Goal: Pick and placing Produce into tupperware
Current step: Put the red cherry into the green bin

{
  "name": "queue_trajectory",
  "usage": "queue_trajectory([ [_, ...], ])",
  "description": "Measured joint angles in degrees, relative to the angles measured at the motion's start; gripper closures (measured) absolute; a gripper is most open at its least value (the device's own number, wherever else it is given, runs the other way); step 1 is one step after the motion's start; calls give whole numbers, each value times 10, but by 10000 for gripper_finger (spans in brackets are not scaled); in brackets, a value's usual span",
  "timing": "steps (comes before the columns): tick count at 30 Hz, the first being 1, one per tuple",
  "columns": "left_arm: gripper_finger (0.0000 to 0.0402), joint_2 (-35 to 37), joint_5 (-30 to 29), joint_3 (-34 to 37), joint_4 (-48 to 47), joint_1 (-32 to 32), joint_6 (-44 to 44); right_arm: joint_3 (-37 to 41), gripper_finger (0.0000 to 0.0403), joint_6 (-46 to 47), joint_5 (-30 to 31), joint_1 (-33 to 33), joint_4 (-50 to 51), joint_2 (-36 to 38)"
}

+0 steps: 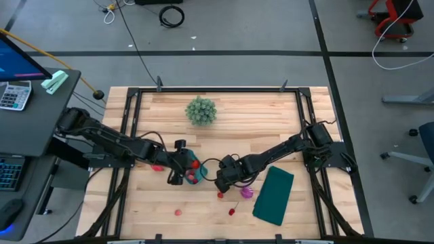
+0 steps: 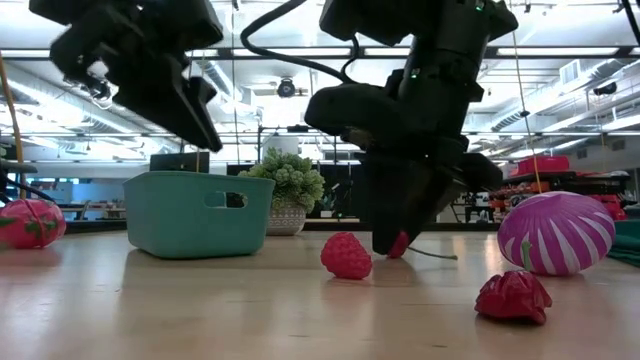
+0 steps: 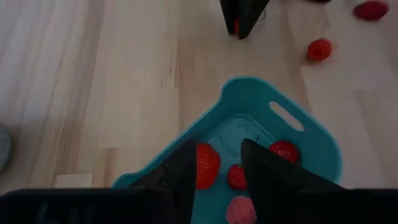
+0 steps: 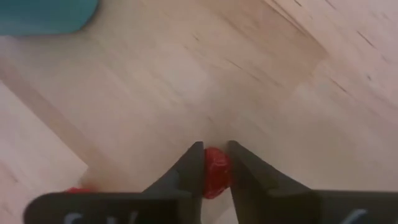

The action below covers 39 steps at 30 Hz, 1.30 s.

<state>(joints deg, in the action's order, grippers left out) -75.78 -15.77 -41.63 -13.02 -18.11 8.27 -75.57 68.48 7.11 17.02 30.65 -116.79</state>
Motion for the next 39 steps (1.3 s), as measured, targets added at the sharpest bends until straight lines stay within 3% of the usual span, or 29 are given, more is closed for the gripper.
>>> queue_trajectory([
  [6, 286, 103, -10, -1, -50, 0, -34, -10, 348, -64, 29, -5, -17, -3],
  [14, 296, 267, -40, -1, -128, 2, -21, -17, 348, -209, 107, -7, -173, -4],
  [19, 295, 328, -39, -1, -177, 2, 4, -17, 347, -231, 138, -14, -220, -4],
  [26, 299, 362, -40, 0, -234, 2, 16, -17, 347, -260, 232, -28, -324, -3],
  [31, 306, 361, -40, 0, -234, 2, 16, -17, 346, -321, 229, -37, -434, -2],
  [39, 309, 361, -40, 0, -234, 2, 16, -19, 343, -344, 158, -37, -426, -20],
])
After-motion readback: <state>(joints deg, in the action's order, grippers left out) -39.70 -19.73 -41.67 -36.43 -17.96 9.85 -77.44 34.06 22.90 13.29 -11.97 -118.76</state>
